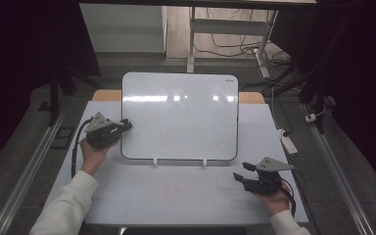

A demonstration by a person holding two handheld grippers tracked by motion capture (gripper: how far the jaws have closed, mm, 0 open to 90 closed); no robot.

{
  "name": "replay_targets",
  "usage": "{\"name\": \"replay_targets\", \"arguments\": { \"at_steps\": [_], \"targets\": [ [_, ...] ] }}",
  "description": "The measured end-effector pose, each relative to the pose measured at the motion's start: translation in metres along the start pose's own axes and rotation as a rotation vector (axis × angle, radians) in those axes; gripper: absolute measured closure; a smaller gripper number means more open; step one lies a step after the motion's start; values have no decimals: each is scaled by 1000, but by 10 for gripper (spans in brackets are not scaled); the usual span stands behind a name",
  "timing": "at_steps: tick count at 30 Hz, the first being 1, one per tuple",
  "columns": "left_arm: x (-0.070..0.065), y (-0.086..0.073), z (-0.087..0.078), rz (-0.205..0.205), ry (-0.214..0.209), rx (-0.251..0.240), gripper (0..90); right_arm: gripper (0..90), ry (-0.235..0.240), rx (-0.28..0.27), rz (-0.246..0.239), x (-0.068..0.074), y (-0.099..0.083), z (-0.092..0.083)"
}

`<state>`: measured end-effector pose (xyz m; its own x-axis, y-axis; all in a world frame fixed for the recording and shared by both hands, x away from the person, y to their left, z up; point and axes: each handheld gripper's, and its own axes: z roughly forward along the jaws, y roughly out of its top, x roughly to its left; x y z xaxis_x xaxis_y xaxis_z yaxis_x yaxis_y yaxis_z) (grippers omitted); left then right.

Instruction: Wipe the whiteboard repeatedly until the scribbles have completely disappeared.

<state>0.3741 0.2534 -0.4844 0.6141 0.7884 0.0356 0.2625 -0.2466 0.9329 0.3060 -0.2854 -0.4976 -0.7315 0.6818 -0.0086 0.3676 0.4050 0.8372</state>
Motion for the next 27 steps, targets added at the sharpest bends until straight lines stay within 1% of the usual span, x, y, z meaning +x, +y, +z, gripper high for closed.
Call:
{"name": "replay_targets", "arguments": {
  "at_steps": [1,2,3,4,5,7,8,10,12,14,16,17,19,20,22,24,26,27],
  "targets": [
    [2,1,0,-6,14,-11,782,421,-1,1,2,0,0,0],
    [8,4,0,-31,20,-26,782,421,-1,2,1,0,0,0],
    [12,5,0,-46,18,-33,782,421,-1,3,-2,0,0,0],
    [16,6,0,-58,28,-46,782,421,-1,3,-2,0,0,0],
    [18,7,0,-70,23,-49,782,421,-1,2,-1,0,0,0],
    [15,5,0,-68,19,-44,782,421,-1,0,-2,0,0,0],
    [14,3,0,-69,9,-41,782,421,-1,-1,-1,0,0,0],
    [9,-3,-1,-76,-23,-31,782,421,1,1,0,0,0,0],
    [1,-10,0,-69,-50,-20,782,420,3,3,-2,0,0,1],
    [-4,-13,1,-74,-64,-24,782,420,3,2,-4,1,0,1],
    [-3,-12,2,-78,-61,-31,782,420,1,1,-3,0,0,0],
    [-3,-10,3,-72,-52,-36,782,420,0,2,-2,0,0,0],
    [0,-6,2,-67,-8,-54,782,420,-2,2,-1,0,0,0],
    [5,-4,1,-80,-1,-64,782,420,-3,3,0,0,0,0],
    [10,-4,-1,-102,14,-82,782,420,-3,2,0,0,0,0],
    [11,-6,0,-118,15,-90,782,420,-2,1,-2,0,0,0],
    [7,-6,2,-124,-8,-89,782,420,1,1,-1,0,0,0],
    [3,-5,5,-120,-25,-82,782,420,2,1,-2,1,0,0]
  ]
}}
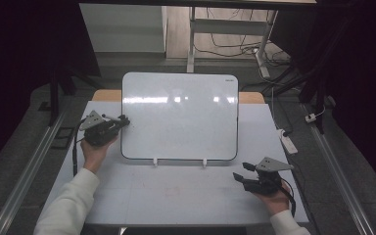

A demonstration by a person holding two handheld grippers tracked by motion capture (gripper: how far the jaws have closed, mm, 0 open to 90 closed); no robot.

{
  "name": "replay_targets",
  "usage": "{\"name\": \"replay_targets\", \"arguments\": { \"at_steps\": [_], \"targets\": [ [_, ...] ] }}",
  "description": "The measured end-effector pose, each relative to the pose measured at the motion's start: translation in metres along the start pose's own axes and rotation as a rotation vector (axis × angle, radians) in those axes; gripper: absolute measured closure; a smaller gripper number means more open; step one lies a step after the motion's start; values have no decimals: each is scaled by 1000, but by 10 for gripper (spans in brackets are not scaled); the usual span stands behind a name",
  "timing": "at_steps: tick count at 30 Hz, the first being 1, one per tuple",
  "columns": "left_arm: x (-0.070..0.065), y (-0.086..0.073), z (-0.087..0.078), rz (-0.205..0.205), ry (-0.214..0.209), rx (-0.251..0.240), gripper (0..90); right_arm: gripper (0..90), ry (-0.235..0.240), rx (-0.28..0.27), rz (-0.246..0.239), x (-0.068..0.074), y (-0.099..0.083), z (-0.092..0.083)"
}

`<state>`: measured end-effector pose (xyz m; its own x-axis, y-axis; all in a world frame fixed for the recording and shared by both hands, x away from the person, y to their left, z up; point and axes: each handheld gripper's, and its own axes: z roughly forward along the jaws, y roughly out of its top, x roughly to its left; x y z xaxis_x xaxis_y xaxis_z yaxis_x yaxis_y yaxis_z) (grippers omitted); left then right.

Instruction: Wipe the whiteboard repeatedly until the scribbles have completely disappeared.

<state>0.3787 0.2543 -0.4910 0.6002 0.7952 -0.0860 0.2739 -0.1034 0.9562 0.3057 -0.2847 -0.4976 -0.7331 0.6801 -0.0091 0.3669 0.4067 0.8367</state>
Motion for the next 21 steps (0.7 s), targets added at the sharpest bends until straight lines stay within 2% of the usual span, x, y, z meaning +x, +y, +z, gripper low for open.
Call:
{"name": "replay_targets", "arguments": {
  "at_steps": [3,6,8,10,12,13,15,17,19,21],
  "targets": [
    [-15,2,11,44,-34,29,782,420,1,2,-4,1,1,0],
    [-18,4,10,86,-22,50,782,420,-2,0,-4,0,1,0],
    [-9,3,3,72,-2,49,782,420,-3,-3,-2,-1,1,-1],
    [2,0,-6,30,19,30,782,420,-3,-2,-1,-1,0,-1],
    [4,-2,-8,5,18,21,782,420,-2,-2,-3,-1,0,-1],
    [2,-2,-7,9,16,22,782,419,-1,-2,-3,0,0,-1],
    [-8,-2,1,26,-18,35,782,420,-2,-1,-7,1,1,0],
    [-21,0,9,87,-28,61,782,420,-2,-3,-8,1,2,0],
    [-22,1,8,106,-20,68,782,419,-3,-3,-9,2,2,-1],
    [-13,0,1,85,-2,62,782,419,-3,-3,-6,1,2,-1]
  ]
}}
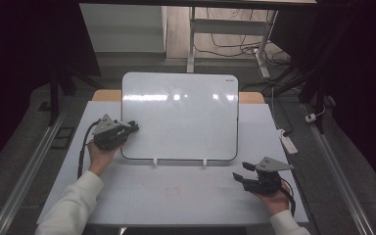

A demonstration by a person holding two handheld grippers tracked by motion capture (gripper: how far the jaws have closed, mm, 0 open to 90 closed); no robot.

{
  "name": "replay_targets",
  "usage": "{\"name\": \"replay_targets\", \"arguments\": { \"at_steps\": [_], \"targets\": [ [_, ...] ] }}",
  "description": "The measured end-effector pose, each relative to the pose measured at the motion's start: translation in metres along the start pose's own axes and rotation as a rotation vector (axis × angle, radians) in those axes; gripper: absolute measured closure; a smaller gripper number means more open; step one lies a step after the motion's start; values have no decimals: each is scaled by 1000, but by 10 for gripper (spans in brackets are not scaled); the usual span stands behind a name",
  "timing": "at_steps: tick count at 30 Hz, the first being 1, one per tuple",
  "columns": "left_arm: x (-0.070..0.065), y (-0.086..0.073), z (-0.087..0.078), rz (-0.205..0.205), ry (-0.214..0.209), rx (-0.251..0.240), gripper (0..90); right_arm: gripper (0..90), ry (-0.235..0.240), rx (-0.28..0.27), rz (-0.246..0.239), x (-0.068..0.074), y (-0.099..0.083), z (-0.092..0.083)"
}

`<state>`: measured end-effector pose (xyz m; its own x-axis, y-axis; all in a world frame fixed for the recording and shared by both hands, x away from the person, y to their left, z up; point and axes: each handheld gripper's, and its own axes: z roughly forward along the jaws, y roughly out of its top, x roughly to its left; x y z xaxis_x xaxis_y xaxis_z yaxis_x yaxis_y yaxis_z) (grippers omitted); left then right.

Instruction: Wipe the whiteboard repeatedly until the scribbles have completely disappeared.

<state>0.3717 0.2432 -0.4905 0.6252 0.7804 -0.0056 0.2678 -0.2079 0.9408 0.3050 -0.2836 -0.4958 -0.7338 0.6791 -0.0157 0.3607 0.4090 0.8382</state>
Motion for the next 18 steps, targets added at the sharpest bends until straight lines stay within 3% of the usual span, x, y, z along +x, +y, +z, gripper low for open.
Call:
{"name": "replay_targets", "arguments": {
  "at_steps": [3,7,15,18],
  "targets": [
    [15,-7,-15,-46,32,-10,782,419,-1,-1,0,-1,-1,-1],
    [15,-9,-19,-53,39,-3,782,419,2,-1,3,-1,0,0],
    [-13,5,-1,-40,-61,21,782,420,-2,-25,-8,3,4,-2],
    [-26,12,1,-58,-119,41,782,420,-2,-40,-14,5,6,-3]
  ]
}}
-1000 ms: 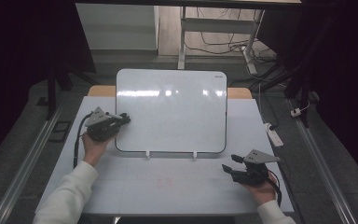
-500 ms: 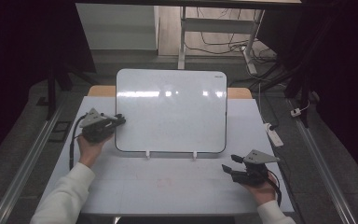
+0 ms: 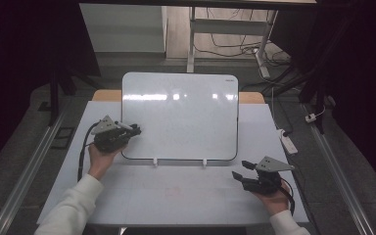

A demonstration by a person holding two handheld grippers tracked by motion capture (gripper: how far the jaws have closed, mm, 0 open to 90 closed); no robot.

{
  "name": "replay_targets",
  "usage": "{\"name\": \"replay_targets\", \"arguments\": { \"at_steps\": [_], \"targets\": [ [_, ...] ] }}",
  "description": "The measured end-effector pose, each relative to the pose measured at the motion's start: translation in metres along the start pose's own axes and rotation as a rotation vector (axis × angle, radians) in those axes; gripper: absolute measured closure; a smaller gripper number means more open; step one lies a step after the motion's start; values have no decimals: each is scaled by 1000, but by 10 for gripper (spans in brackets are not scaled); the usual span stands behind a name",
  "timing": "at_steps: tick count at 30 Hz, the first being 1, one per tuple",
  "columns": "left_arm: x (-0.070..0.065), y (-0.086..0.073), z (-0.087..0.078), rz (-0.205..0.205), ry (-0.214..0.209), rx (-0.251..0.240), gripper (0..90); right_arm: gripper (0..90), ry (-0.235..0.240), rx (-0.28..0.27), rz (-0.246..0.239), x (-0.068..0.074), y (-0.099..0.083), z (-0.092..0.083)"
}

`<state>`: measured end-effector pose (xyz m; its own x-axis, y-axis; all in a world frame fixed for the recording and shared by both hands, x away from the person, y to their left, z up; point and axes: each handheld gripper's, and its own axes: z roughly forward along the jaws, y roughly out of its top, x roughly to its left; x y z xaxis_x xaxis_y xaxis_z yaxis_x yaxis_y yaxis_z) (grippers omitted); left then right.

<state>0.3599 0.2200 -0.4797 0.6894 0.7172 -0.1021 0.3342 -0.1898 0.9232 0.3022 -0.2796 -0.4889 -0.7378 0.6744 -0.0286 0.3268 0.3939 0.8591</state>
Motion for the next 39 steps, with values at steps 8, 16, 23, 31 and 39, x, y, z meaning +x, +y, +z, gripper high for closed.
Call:
{"name": "replay_targets", "arguments": {
  "at_steps": [8,16,23,31,39],
  "targets": [
    [-42,11,9,-27,-185,83,781,420,10,-51,-27,11,11,-1],
    [-72,14,18,-22,-294,128,781,420,26,-79,-50,22,19,2],
    [-91,15,32,-13,-349,171,781,420,21,-105,-65,30,27,1],
    [-110,17,50,3,-406,234,781,420,48,-141,-83,46,41,3],
    [-118,16,65,-3,-441,284,780,420,93,-153,-107,64,63,17]
  ]
}}
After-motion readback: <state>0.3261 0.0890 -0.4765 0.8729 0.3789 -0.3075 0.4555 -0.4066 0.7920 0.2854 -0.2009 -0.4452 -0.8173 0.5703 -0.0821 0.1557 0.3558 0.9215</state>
